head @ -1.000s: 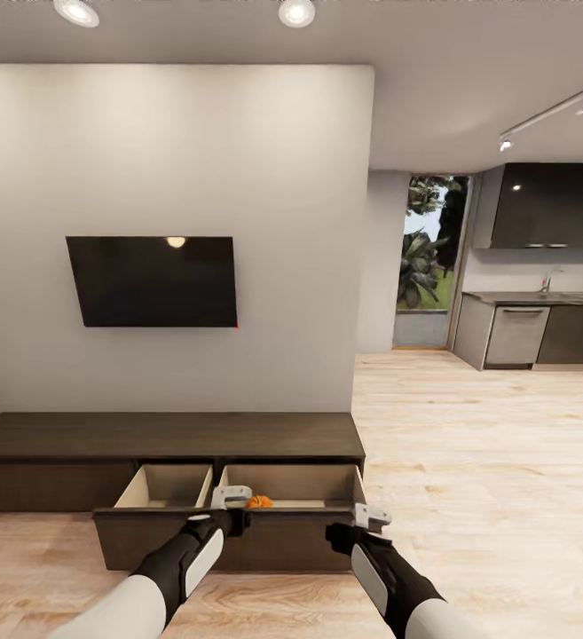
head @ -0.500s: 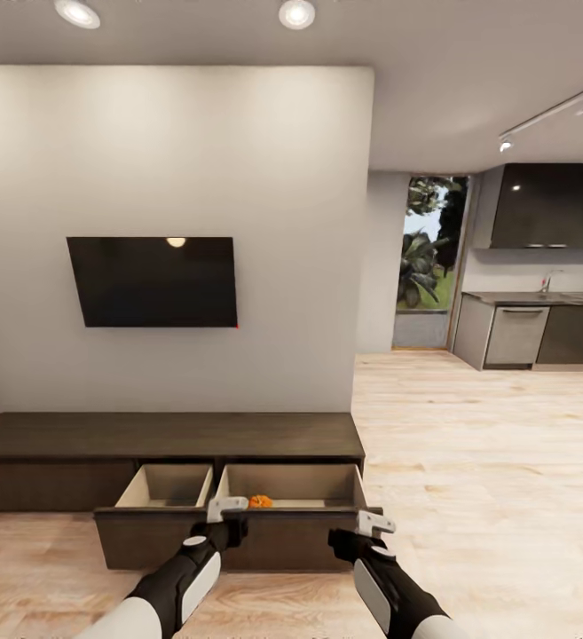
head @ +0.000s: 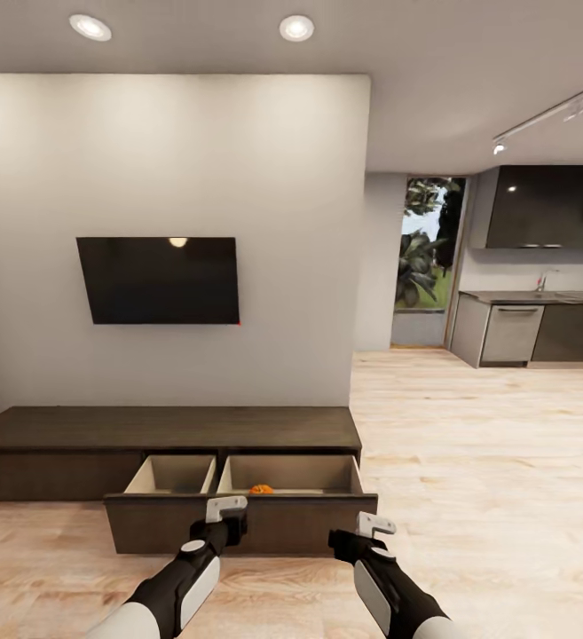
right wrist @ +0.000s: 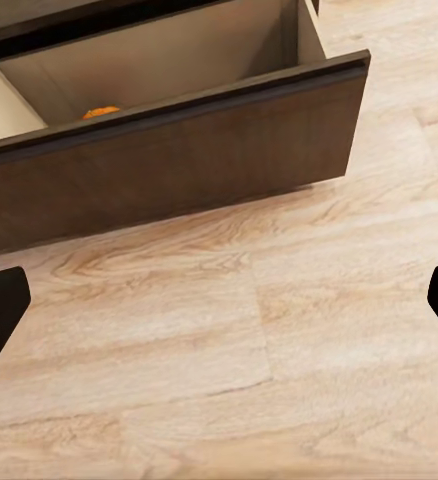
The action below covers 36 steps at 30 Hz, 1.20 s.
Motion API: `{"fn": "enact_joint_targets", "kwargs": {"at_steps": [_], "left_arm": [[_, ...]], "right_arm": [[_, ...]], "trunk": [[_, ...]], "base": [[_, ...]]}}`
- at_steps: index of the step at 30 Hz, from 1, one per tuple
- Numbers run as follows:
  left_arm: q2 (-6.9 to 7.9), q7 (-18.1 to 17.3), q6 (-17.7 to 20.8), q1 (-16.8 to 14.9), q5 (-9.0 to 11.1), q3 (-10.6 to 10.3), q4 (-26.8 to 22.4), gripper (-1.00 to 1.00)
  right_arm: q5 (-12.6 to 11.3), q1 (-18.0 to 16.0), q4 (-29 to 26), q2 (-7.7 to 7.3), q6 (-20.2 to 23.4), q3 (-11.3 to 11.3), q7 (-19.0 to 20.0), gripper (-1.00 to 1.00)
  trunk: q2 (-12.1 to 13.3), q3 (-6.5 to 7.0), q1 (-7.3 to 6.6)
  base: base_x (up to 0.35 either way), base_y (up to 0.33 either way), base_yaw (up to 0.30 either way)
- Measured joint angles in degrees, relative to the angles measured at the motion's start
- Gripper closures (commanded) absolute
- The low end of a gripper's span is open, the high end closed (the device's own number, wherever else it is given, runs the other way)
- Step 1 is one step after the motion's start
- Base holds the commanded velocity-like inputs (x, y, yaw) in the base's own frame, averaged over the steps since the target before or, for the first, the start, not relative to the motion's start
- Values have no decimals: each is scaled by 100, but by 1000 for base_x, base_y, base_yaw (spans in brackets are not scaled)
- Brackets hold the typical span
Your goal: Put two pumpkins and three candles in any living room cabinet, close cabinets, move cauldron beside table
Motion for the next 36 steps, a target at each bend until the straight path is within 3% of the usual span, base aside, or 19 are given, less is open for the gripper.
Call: {"fn": "enact_joint_targets", "kwargs": {"at_steps": [3, 16, 25, 36], "left_arm": [[1, 1, -12, 2, 4, 3, -2, -100], [1, -9, -101, 10, 4, 3, -6, -100], [9, -263, -374, 41, 30, 8, -2, -100], [11, -298, -437, 92, 25, 2, -11, -100]], "right_arm": [[0, 0, 0, 0, -1, 0, 0, -100], [5, 2, 0, 0, 0, 0, 0, -100], [6, 26, -5, 0, -42, 0, 0, -100], [-1, 51, -17, 0, -96, 0, 0, -100]], "trunk": [[0, 0, 0], [-521, -233, 285], [-882, -395, 483], [-1324, -593, 724]], "base": [[-10, 0, 0], [-1, 0, 0], [0, 0, 0], [0, 0, 0]]}}
